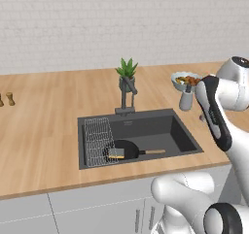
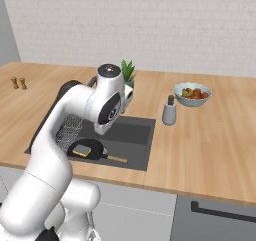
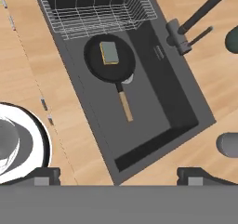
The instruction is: Pick the pan and sponge and place them into the sink. Then turn on the water.
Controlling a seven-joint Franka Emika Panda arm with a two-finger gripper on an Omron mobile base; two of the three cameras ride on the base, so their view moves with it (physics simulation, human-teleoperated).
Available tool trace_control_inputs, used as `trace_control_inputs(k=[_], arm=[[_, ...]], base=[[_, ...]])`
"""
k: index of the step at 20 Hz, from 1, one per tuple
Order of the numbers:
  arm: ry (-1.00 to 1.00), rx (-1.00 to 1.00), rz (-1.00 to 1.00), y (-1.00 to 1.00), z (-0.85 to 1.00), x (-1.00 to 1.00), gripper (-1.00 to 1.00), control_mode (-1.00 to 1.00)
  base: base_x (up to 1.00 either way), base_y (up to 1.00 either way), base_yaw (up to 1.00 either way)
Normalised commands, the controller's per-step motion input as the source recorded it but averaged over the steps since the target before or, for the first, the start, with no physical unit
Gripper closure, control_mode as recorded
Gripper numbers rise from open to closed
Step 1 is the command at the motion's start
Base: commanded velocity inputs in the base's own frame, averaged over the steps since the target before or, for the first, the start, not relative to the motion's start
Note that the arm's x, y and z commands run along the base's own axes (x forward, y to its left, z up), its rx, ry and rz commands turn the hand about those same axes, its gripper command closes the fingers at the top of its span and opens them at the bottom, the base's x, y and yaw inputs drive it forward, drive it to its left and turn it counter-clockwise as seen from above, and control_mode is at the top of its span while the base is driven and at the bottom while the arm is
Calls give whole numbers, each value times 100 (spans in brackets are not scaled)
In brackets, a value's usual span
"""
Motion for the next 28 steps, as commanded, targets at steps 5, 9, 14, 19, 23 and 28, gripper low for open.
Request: trace_control_inputs(k=[5, 9, 14, 19, 23, 28], arm=[[-4, 15, -3, -51, 48, -18, -100, -100], [-12, 22, 0, -8, 54, 10, -100, -100], [-19, 33, 0, -3, 38, 36, -100, -100], [-37, 35, 0, 16, 17, 16, -100, -100], [-34, 13, 2, 70, -25, 24, -100, -100], [-21, 0, 0, 75, -11, 39, -100, -100]], base=[[0, 0, 0], [0, 0, 0], [0, 0, 0], [0, 0, 0], [0, 0, 0], [0, 0, 0]])
